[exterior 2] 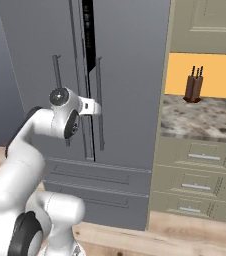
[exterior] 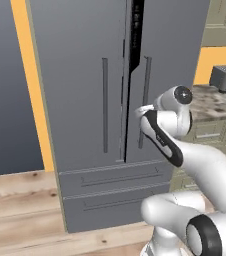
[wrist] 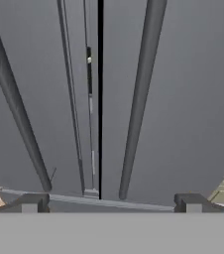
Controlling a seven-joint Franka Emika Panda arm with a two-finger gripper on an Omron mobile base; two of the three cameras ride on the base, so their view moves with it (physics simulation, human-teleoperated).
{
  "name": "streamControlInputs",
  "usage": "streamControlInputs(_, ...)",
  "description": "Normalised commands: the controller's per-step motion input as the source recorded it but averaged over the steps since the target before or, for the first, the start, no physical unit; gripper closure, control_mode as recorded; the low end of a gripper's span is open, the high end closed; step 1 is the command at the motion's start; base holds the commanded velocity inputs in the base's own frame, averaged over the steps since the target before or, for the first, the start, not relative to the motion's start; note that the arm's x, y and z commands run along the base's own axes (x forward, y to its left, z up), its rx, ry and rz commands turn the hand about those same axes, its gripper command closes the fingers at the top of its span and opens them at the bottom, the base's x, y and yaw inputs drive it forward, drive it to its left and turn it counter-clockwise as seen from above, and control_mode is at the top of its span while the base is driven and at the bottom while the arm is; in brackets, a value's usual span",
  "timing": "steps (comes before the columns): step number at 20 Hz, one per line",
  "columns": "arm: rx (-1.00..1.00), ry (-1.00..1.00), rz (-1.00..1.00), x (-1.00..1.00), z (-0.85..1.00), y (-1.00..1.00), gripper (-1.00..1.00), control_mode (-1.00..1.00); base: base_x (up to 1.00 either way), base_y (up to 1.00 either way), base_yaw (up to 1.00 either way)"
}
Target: Take the lemon wedge from the fridge and place it on the plate with fish on the dining counter.
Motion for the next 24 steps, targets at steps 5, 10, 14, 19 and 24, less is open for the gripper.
streamControlInputs(5,0.02,0.0,0.01,0.8,-0.11,-0.27,-1.0,-1.0,0.0,0.0,0.0)
streamControlInputs(10,0.0,0.0,0.0,0.7,-0.18,-0.01,-1.0,-1.0,0.0,0.0,0.0)
streamControlInputs(14,0.0,0.0,0.0,0.65,-0.27,-0.01,-1.0,-1.0,0.0,0.0,0.0)
streamControlInputs(19,0.0,0.0,0.0,0.5,-0.23,-0.1,-1.0,-1.0,0.0,0.0,0.0)
streamControlInputs(24,0.0,0.0,0.0,0.59,-0.21,-0.05,-1.0,-1.0,0.0,0.0,0.0)
